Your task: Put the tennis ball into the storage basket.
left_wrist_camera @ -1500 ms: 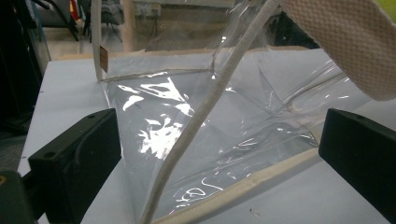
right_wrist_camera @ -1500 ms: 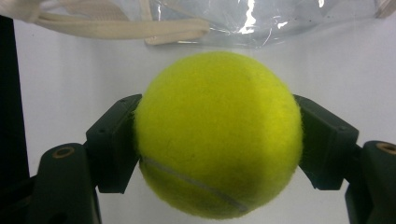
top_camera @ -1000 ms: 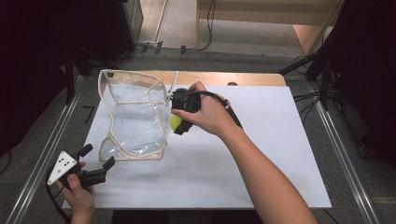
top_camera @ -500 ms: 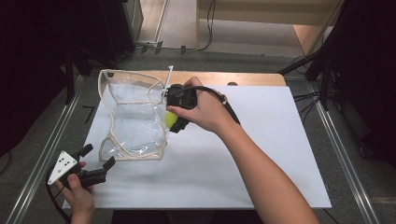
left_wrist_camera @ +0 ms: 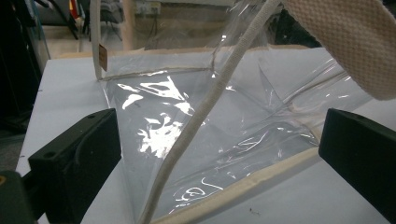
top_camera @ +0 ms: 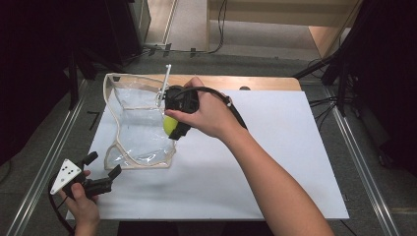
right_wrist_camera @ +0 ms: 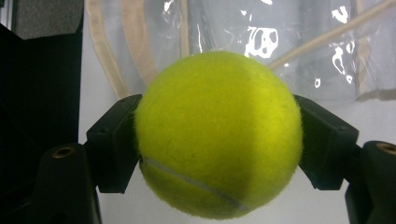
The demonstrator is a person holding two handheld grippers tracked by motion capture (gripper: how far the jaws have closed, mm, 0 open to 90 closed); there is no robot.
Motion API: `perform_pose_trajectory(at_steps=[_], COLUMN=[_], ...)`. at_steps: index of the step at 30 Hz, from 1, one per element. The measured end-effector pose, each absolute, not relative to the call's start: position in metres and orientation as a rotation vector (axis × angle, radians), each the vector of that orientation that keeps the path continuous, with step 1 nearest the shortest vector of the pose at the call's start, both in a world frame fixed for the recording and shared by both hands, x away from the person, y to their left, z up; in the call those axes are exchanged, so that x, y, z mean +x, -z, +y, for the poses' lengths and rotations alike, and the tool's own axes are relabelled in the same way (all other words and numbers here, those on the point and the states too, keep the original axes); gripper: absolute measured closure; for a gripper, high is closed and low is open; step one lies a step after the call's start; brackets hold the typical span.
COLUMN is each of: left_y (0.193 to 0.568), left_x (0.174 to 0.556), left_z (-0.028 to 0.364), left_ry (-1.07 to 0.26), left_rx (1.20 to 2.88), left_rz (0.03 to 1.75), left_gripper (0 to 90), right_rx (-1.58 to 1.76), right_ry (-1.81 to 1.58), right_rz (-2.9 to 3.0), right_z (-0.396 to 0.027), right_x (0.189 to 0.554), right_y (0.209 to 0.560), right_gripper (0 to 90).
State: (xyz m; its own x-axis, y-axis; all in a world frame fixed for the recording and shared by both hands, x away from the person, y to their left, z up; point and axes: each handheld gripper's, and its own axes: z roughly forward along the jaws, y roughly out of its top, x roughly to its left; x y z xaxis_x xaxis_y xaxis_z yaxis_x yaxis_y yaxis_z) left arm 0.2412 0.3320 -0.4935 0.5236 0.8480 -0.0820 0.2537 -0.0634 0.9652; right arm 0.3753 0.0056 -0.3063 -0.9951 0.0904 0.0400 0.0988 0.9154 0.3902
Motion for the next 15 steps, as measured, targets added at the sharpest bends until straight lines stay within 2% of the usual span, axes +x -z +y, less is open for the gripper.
perform_pose_trajectory(at_steps=[15], left_y=[0.493], left_x=[0.242], left_z=[0.332], left_ry=[-0.639], left_rx=[1.607], left_rz=[0.964], left_gripper=[0.0], right_rx=[-0.098], right_ry=[0.646], right_rz=[-3.045], right_z=[0.029], right_x=[0.37], right_y=[0.298], right_gripper=[22.7])
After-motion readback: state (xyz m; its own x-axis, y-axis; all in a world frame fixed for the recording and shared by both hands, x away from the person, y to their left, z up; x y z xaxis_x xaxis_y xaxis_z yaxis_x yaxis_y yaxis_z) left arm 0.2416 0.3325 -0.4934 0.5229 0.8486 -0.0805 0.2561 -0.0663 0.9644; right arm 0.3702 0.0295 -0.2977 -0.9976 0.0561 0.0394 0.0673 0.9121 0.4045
